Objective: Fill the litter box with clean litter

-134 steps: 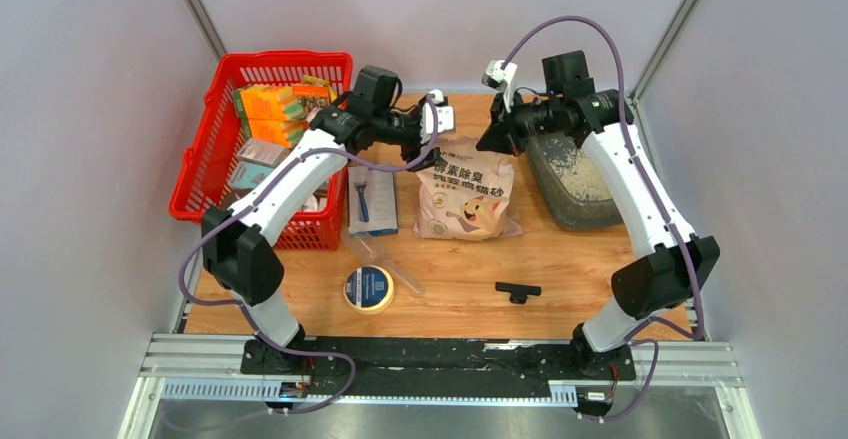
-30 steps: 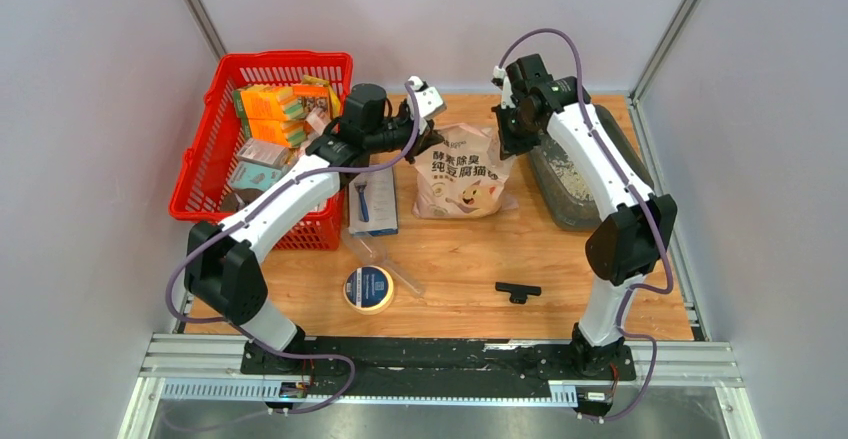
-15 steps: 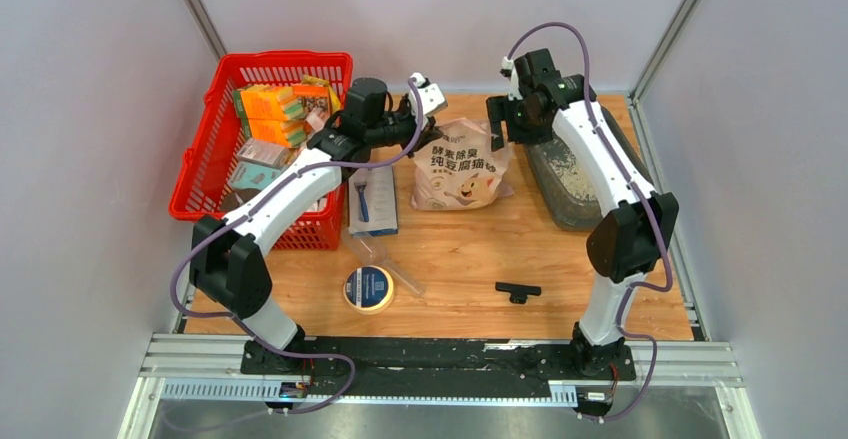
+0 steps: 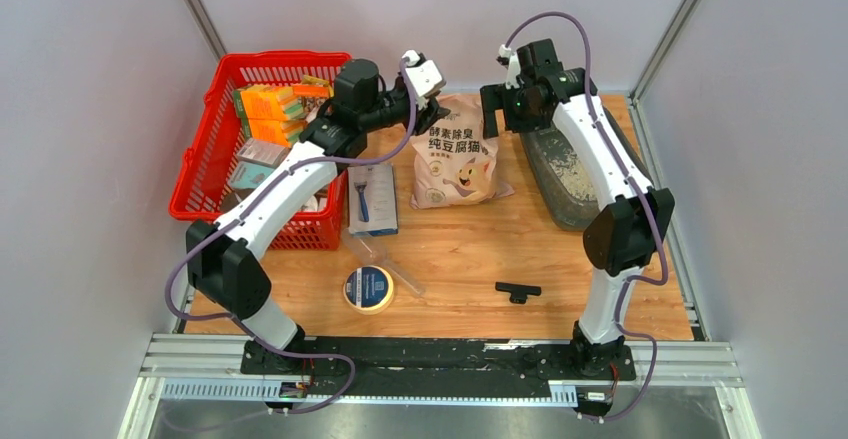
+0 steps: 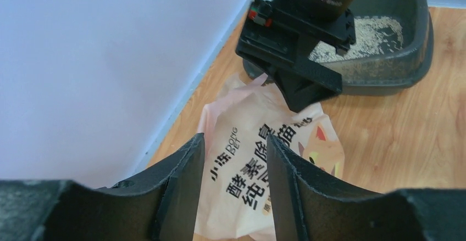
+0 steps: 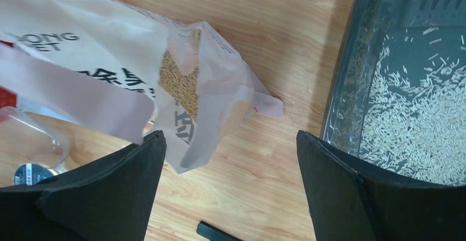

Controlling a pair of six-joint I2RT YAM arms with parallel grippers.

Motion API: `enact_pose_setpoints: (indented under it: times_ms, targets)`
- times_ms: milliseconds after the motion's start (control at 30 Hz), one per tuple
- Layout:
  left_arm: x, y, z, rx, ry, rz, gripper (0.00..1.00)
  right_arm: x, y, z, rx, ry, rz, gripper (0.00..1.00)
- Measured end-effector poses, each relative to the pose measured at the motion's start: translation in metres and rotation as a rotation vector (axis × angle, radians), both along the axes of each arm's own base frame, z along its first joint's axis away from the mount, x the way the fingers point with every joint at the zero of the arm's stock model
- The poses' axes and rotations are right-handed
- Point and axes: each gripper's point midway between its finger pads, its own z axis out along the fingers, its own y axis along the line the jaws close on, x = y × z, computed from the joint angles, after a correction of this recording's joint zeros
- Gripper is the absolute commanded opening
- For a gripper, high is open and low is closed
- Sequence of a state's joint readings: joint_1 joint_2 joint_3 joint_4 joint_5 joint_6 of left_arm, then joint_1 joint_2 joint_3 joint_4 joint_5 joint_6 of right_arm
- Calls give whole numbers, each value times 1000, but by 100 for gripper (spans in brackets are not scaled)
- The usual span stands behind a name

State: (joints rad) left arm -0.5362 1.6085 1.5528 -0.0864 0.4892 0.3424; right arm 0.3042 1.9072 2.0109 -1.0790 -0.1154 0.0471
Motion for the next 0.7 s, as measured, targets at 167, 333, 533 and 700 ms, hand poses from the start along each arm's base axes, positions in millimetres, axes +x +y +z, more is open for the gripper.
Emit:
enact_pose_setpoints:
  times_ms: [167, 333, 533, 700]
  targets:
    - [-26, 12, -17, 80, 20, -50, 63, 6, 8, 24, 43, -69, 53, 98]
    - [-88, 53, -68, 288, 56, -151, 64, -11, 7, 53, 51, -163, 176, 100]
    - [-121, 94, -131, 537, 187, -334, 53, -61, -8, 50, 25, -158, 281, 100]
    - [-138, 114, -191, 719, 350, -534, 45, -75, -12, 32, 15, -112, 301, 100]
